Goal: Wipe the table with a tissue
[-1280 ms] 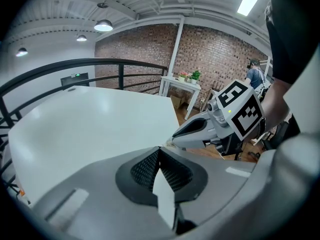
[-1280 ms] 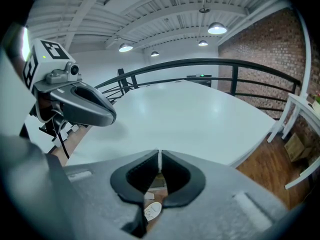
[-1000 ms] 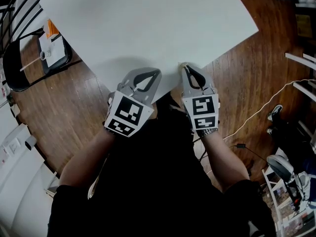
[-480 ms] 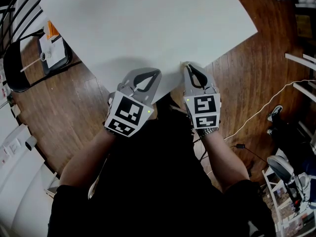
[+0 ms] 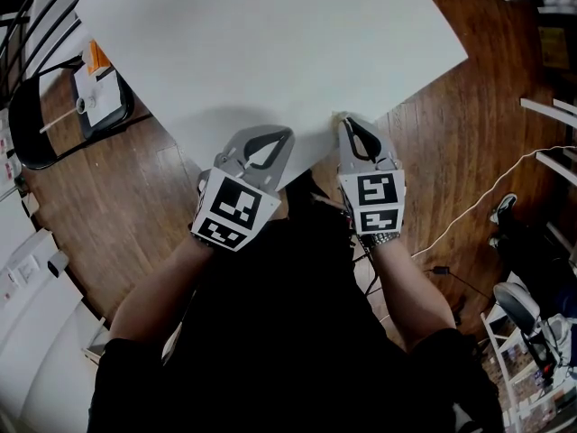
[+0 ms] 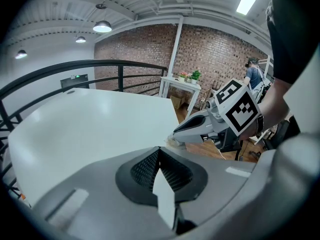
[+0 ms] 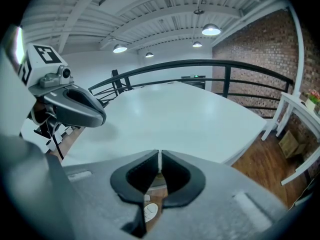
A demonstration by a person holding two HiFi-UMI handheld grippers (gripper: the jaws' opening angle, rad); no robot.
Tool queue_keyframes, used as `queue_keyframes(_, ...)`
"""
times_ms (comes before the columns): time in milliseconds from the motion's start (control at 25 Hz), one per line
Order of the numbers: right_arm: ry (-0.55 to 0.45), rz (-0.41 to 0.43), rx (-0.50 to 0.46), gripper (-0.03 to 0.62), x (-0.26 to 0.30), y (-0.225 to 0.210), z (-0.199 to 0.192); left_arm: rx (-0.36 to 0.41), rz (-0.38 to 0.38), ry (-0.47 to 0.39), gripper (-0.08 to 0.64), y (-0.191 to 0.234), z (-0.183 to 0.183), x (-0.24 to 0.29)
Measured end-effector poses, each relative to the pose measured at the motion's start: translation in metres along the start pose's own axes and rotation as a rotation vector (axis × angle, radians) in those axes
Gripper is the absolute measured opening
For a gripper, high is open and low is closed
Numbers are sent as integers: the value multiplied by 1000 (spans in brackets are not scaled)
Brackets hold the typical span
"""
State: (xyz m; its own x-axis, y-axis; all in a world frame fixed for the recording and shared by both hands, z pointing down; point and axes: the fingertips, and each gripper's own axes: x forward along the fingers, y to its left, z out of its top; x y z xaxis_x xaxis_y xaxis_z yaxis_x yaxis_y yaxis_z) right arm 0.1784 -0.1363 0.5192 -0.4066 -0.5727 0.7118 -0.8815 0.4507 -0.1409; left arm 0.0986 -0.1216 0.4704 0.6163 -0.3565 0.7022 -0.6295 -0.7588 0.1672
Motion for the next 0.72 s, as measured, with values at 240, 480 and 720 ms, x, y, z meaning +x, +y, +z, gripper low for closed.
queue_keyframes(240, -14, -12, -5, 8, -8, 3, 3, 10, 2, -14, 12, -3, 2, -6)
queue_keyframes(480, -34, -17, -19, 8, -20, 10, 5, 22, 13, -38, 12, -10, 4, -16)
queue_keyframes(720, -56, -20, -33, 9, -32, 19, 9, 30, 28, -61, 12, -13, 6, -27)
